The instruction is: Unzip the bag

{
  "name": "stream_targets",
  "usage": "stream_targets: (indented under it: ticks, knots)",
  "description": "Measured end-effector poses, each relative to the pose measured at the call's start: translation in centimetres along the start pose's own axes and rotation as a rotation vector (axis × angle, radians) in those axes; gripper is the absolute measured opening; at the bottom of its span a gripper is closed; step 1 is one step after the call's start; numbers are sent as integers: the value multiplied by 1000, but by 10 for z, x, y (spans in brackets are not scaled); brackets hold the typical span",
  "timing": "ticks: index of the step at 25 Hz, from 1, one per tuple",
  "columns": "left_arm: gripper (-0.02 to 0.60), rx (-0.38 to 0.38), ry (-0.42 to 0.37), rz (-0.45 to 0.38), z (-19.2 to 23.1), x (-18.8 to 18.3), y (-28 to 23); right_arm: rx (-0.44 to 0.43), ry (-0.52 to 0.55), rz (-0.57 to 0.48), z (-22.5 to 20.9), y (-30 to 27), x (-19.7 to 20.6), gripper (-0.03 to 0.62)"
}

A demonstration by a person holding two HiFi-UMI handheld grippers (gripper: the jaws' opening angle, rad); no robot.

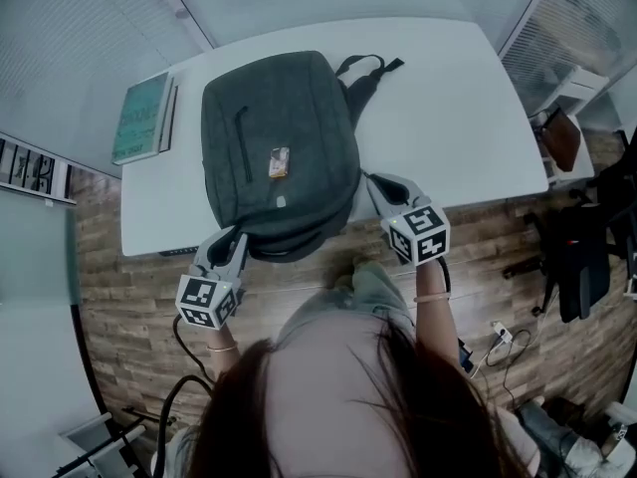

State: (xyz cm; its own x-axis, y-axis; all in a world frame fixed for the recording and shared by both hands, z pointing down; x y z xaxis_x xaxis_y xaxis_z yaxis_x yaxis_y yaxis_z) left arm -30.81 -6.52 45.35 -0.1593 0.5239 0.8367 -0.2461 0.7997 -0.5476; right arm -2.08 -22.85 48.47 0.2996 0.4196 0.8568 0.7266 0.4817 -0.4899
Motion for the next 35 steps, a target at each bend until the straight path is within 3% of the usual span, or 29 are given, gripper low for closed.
stream_targets:
  ticks: [15,35]
  knots:
    - [60,-37,74,-19,-1,1,-1,-108,45,28,-26,-16,-13,14]
    - [60,-91,120,-35,-4,3,-3,-148,74,46,-48,-38,-30,15]
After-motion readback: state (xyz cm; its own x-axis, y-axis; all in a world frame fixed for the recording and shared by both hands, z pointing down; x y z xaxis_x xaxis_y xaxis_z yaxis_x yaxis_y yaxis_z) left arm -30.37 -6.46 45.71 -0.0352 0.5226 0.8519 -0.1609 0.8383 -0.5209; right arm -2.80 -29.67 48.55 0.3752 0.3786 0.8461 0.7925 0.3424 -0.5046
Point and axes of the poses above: the fingertips, and each gripper's own axes: y backward along the fingers, z to its left, x out of its underside, the point moved 6 cm from there along y, backward along the fingers, and after that the axes turned 8 degrees about z, right-handed, at the moved point
